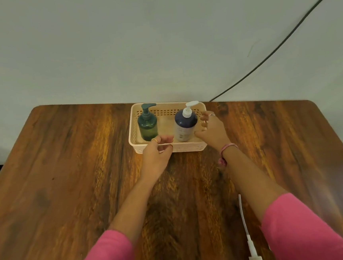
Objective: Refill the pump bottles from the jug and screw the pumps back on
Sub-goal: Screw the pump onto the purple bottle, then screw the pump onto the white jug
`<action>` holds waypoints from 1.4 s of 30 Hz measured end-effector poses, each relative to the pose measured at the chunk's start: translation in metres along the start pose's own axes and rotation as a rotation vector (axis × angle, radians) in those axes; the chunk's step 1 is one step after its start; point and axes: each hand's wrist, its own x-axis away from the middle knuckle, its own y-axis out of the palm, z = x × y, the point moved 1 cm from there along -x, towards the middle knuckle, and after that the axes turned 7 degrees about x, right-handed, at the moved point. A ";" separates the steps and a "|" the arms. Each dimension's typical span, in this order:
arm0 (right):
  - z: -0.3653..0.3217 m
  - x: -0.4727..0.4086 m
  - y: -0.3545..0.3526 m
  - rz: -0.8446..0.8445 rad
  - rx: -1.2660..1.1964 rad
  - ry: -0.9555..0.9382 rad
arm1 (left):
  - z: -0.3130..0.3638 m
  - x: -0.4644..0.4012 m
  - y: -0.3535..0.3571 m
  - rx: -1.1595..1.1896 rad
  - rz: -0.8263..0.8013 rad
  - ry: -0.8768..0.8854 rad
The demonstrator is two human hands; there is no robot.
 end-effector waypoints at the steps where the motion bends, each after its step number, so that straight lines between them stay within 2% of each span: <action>1: 0.001 0.013 -0.008 0.019 -0.035 -0.013 | -0.001 0.005 0.001 -0.015 -0.024 0.007; 3: 0.007 0.044 -0.021 0.038 -0.014 -0.059 | -0.005 0.018 0.003 -0.017 -0.058 0.013; 8: 0.043 0.135 -0.037 -0.005 0.326 -0.249 | -0.013 0.057 0.021 0.017 -0.101 0.027; 12: 0.081 0.215 -0.044 -0.186 0.609 -0.350 | -0.022 0.094 0.042 0.010 -0.175 0.012; 15: 0.108 0.260 -0.046 -0.428 0.818 -0.403 | -0.029 0.119 0.059 0.028 -0.237 0.002; 18: 0.133 0.284 -0.045 -0.588 0.917 -0.430 | -0.032 0.141 0.077 -0.004 -0.269 -0.029; 22: 0.165 0.296 -0.034 -0.659 0.899 -0.524 | -0.031 0.159 0.098 -0.020 -0.313 -0.049; 27: 0.172 0.295 -0.040 -0.583 0.832 -0.638 | -0.022 0.170 0.115 -0.004 -0.293 -0.025; 30: 0.158 0.294 -0.064 -0.427 0.576 -0.664 | -0.022 0.170 0.122 0.033 -0.185 -0.049; 33: 0.142 0.290 -0.101 -0.275 0.339 -0.533 | -0.026 0.166 0.134 0.034 -0.065 -0.125; 35: 0.133 0.282 -0.129 -0.217 0.318 -0.554 | -0.027 0.168 0.148 -0.056 -0.195 -0.157; 38: 0.128 0.269 -0.166 -0.028 0.142 -0.646 | -0.022 0.184 0.181 -0.136 -0.598 -0.073; 39: 0.129 0.266 -0.176 0.047 0.096 -0.642 | -0.019 0.191 0.193 -0.140 -0.677 -0.026; 40: 0.132 0.261 -0.183 0.113 0.065 -0.626 | -0.017 0.197 0.205 -0.122 -0.712 0.011; 42: 0.131 0.256 -0.197 0.194 -0.008 -0.604 | -0.015 0.204 0.224 -0.098 -0.681 0.069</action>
